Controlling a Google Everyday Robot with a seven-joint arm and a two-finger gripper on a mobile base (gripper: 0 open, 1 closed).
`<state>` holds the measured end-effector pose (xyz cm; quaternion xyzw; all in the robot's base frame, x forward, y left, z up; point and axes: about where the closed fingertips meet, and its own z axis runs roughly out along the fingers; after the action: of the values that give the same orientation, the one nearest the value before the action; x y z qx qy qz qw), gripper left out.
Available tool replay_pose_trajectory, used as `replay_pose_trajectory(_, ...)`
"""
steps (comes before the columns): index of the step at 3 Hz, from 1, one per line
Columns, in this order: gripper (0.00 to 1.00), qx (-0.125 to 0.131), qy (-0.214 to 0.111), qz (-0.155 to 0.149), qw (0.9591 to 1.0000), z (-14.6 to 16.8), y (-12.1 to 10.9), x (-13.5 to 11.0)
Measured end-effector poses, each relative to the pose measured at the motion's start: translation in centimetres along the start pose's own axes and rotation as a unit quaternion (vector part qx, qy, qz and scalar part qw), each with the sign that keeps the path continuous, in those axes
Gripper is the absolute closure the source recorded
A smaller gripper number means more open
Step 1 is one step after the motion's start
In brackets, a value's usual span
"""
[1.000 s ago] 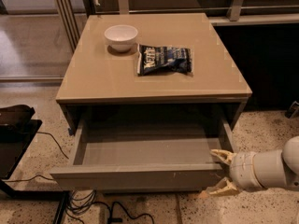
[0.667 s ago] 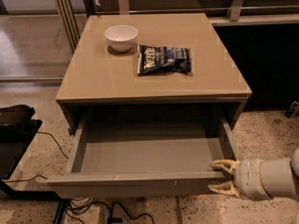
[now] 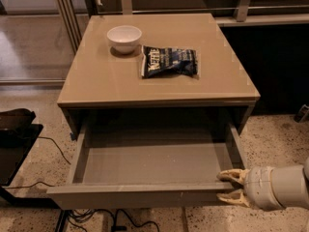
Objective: Open top drawer
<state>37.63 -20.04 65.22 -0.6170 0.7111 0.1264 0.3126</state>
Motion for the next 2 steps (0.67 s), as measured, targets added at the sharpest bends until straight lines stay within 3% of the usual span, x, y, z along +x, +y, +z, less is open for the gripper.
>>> replay_pose_trajectory(2, 0.58, 0.000, 0.000, 0.000, 1.0000, 0.00, 0.00, 0.00)
